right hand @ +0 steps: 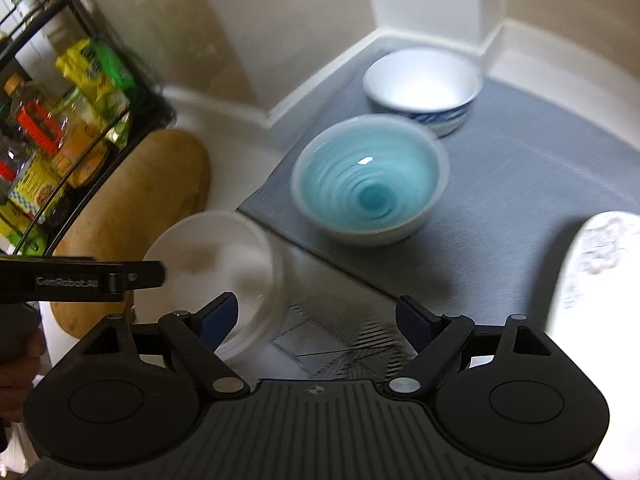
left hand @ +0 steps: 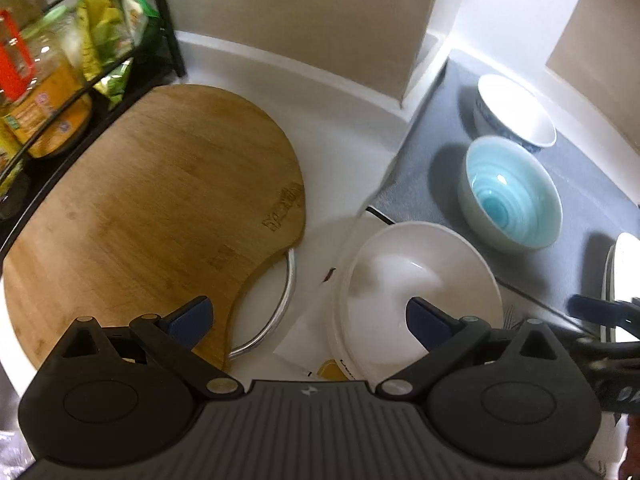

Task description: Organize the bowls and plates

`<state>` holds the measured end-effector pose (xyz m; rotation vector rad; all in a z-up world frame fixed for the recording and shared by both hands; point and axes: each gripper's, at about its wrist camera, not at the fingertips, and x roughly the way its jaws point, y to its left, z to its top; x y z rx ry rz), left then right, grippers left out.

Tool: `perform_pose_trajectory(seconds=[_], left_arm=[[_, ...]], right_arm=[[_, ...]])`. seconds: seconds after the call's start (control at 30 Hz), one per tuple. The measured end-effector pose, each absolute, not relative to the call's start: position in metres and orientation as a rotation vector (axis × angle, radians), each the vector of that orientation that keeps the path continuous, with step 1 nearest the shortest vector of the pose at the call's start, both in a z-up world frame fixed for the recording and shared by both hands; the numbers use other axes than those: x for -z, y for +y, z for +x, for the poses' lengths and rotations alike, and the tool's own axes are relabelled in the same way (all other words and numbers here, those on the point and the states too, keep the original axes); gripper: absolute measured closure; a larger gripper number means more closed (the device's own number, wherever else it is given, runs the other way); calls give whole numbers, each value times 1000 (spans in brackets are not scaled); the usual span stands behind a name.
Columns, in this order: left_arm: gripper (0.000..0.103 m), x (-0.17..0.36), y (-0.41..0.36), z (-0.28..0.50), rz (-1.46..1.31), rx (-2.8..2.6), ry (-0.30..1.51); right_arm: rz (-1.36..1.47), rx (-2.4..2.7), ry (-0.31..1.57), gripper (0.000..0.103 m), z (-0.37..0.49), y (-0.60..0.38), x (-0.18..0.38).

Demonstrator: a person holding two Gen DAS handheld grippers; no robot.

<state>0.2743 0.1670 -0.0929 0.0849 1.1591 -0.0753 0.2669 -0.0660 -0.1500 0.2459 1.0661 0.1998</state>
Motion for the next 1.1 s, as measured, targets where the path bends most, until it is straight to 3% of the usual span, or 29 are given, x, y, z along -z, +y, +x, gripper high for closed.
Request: perform_pose_trajectory(seconds=[0.23,0.3,0.33,0.4,0.43,0.47,0.53,1.1], left_arm=[[1,101,160,278,102,78,1162],[8,104,156,279,115,102,1169],[16,104,154,279,129,111,1170],[35,108,150,279,146,114,1178],[51,111,149,281,142,118,1190],[69,113,149,282,131,129,1204],[83,117,147,283,101,176,1232],[86,150,61,278,183,476,1292]], right_arm=[[200,-268,1126,23,283,-46,169],[211,-275,1141,29,284,-46,172],[214,-272,1147,34,285,-46,174],[232,-277,1154,62,284,-47,176],[247,-287,1158,69,284,-48,177],[252,-294,1159,83,283,-48,177],[243,-287,1155,86,282,-47,176],[308,-14,1172,88,240,-115,164]])
